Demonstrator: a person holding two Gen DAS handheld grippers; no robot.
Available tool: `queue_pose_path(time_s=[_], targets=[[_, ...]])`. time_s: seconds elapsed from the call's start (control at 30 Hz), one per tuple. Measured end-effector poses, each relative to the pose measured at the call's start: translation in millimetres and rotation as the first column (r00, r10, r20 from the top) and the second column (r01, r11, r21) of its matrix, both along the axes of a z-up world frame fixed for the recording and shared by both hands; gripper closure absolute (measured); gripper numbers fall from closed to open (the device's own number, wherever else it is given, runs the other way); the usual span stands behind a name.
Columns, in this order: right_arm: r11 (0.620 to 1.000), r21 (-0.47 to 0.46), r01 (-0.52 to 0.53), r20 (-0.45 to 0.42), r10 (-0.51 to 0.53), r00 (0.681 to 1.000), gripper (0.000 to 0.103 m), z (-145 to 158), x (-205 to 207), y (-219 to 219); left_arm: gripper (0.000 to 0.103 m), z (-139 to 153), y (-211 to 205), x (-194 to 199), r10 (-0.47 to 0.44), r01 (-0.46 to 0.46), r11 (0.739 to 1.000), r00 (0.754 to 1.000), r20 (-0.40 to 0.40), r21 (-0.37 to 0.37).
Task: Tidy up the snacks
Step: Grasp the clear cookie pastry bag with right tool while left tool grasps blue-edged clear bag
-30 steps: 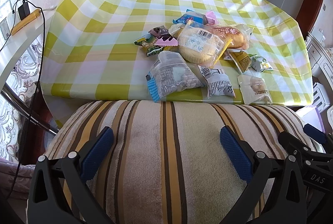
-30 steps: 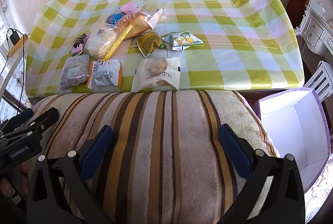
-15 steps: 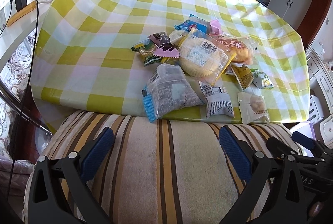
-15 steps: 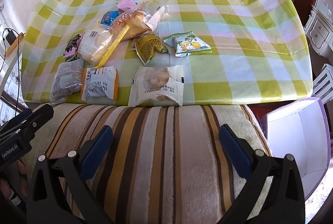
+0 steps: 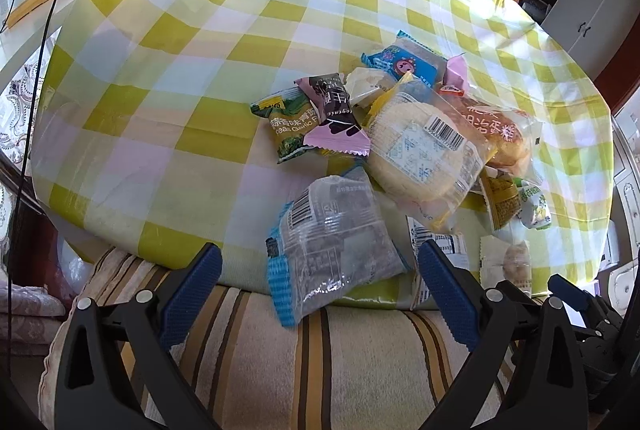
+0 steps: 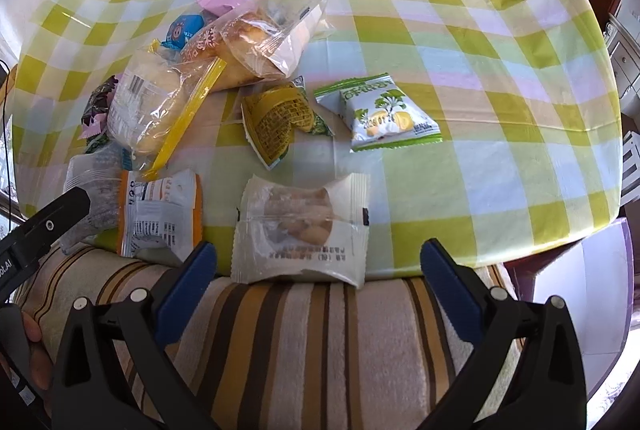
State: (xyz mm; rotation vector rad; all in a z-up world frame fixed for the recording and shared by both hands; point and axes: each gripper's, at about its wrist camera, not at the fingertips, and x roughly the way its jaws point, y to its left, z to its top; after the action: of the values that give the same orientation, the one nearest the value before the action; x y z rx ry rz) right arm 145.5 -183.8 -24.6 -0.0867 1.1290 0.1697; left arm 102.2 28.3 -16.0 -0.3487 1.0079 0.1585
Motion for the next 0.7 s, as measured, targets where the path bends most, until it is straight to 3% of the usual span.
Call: queue_pose_path(time_s=[0.13,0.23,0.33,0.47,0.7], targets=[[0.999,-0.043,-0.003,-0.027,0.002,1.000,0.001,-9,13,8,0.030,-10,-1,10,-0.011,0.011,1.000,0.999,-0.042,-0.004],[0.999,-0.051,-0.007,-0.050,0.005,0.999,0.005,-16,17,9,0.036,-12,-3,12,-0.036,0.035,0.999,0.998,-0.045,-0.015],[1.000,-0.027,-0.012,-0.039,0.011,0.999,0.019,-14,15,8,0.048,-11,-4,9,-0.048,0.047,0.998,0.998,-0.027,-0.033],[1.000,-0.019,-0.022,-0.021,0.022,1.000,0.046,-8,10,8,0.055,-7,-3,3,-0.043,0.043,0.998,0.999,-0.003,-0.047],[0.999,0.039,-0.014,-0.012,0.015,1.000,0.050,3,1,-3,0.062,5,-3,-11,-0.030,0.033,0.997,0.999,0.042,-0.069]])
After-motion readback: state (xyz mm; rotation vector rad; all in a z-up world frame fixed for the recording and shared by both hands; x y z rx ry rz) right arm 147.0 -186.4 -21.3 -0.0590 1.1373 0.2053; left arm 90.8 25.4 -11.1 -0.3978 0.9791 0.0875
